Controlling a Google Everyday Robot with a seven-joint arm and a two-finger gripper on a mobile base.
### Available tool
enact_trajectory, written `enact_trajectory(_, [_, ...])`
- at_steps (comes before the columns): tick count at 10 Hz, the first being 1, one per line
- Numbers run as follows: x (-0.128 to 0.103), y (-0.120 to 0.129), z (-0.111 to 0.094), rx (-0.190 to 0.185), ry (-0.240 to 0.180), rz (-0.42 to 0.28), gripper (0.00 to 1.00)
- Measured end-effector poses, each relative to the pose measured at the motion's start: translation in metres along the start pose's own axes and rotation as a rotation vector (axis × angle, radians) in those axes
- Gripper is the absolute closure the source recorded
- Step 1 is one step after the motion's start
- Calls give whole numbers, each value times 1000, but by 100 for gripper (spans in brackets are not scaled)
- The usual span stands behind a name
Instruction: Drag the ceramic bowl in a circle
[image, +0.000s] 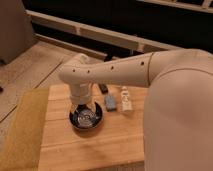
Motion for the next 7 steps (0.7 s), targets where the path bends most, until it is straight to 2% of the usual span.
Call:
enact_trajectory(2, [-35, -6, -6, 45, -49, -34, 35])
enact_trajectory(3, [-60, -11, -12, 63, -84, -54, 35])
enact_trajectory(4, [-100, -23, -19, 87, -137, -82, 35])
enact_trajectory(6, [-140, -42, -21, 116, -176, -99, 35])
enact_trajectory(7, [-150, -51, -16, 123, -175, -96, 35])
